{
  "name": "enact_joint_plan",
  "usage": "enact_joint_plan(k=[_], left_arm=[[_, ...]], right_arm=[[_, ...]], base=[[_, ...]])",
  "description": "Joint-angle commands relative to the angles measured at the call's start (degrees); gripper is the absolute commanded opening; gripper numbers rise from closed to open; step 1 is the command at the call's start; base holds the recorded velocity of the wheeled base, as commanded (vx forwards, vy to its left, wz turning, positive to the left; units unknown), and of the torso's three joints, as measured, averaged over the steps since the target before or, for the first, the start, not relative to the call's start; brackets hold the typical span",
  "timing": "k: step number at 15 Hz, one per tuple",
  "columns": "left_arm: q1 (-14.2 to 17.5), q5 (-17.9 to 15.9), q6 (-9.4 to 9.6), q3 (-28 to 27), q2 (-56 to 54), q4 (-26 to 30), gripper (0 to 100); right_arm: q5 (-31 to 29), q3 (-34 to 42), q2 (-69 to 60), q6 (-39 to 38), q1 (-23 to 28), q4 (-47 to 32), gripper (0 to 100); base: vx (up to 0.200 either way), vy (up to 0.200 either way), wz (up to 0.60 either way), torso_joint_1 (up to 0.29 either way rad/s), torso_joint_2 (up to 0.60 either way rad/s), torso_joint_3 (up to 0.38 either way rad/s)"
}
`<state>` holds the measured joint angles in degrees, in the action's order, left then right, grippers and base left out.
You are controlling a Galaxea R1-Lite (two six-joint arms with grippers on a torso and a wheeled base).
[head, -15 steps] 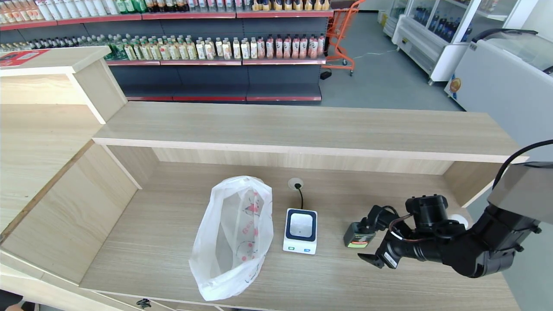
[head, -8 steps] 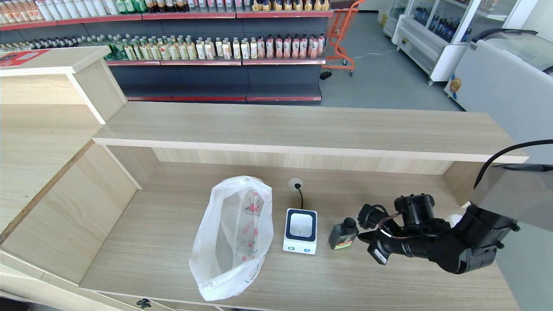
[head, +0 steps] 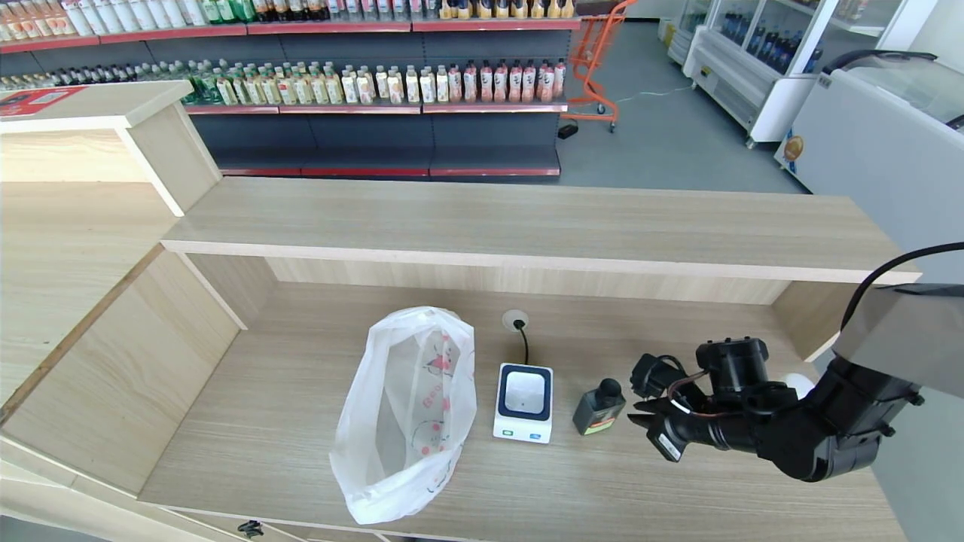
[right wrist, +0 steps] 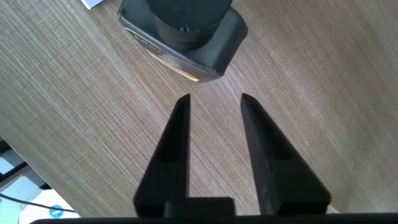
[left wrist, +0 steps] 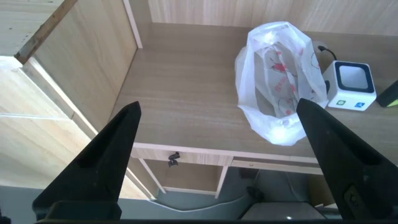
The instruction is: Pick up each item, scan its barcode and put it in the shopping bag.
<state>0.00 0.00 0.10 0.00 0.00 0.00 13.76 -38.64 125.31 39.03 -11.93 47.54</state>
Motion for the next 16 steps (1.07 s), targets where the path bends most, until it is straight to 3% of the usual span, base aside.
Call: enact_joint_plan(k=[1,5,10,15,16], left_arm=[[0.00,0.00,-0.01,0.00,0.00,0.00,100],[0.00,0.00,-0.01,0.00,0.00,0.00,100],[0.00,0.00,-0.01,0.00,0.00,0.00,100],[0.00,0.00,-0.01,0.00,0.00,0.00,100],[0.00,0.00,-0.01,0.00,0.00,0.00,100]], right_arm=[[-0.32,-0.03,-0.94,-0.01,-0.02,0.01,100],[-0.40,-2.22,1.43,0.16,-1.51,-0.17,100],[-0.23,-11.98,6.97,0.08,-5.73,-0.35,100],[-0.40,-14.00,8.73,0.08,-7.93,-2.98,100],[-0.40,-14.00,8.81,0.16,-8.10,-3.07,0]], base=[[0.000,0.000,0.00,0.000,0.00,0.000],[0.000,0.000,0.00,0.000,0.00,0.000],[0.000,0.000,0.00,0.000,0.00,0.000],[0.000,0.000,0.00,0.000,0.00,0.000],[0.000,0.000,0.00,0.000,0.00,0.000]])
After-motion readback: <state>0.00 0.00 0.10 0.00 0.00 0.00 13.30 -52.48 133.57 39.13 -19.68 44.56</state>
